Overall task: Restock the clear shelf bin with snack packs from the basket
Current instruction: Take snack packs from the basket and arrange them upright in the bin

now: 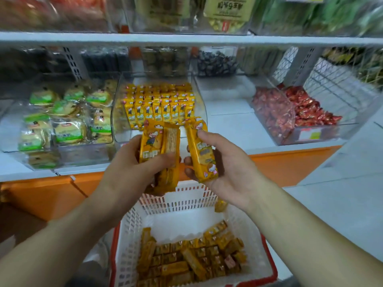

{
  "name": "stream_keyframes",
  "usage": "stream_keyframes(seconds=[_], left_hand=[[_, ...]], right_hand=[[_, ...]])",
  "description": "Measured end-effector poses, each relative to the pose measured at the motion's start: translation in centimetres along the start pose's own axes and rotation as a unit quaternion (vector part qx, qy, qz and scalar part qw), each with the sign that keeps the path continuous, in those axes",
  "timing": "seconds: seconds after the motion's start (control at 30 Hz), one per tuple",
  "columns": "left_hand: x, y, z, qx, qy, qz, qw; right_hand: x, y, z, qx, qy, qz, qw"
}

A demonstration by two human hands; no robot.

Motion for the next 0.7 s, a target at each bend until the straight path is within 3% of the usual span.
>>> stream_keyframes(seconds=[0.2, 0.3, 0.47, 0.63, 0.7], left_hand=[[0.5, -1.2, -1.7, -0.024, -0.004, -0.008, 1.000], [0.5, -2.2, -3.1, -0.044, 0.000, -0.047, 0.998], [0.1, -4.7, -4.6, -0.071, 0.017, -0.067, 0.995], [0.5, -7.3, -5.5, -0.093, 0.026, -0.070, 0.993], [0.7, -8.0, -5.9, -0.105, 0.024, -0.058, 0.993]], right_hand=[[1.8, -1.3, -1.3, -0.045, -0.088, 0.110, 0.989], [3.7, -2.1, -2.5, -0.118, -0.159, 0.217, 0.956], [8.1, -1.2, -6.7, -0.207, -0.255, 0.420, 0.846], [11.9, 1.0, -13.6, -0.199, -0.241, 0.624, 0.716], [12.6, 1.5, -16.3, -0.199, -0.225, 0.699, 0.649]])
Point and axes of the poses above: each hand's wrist, its own z-axis away from the middle knuckle, its own y-axis out of the palm, x = y × z, the point moved 5 cm from there along -z, towards the middle knuckle, and after that the axes turned 9 degrees about y, right-handed, at the moved point
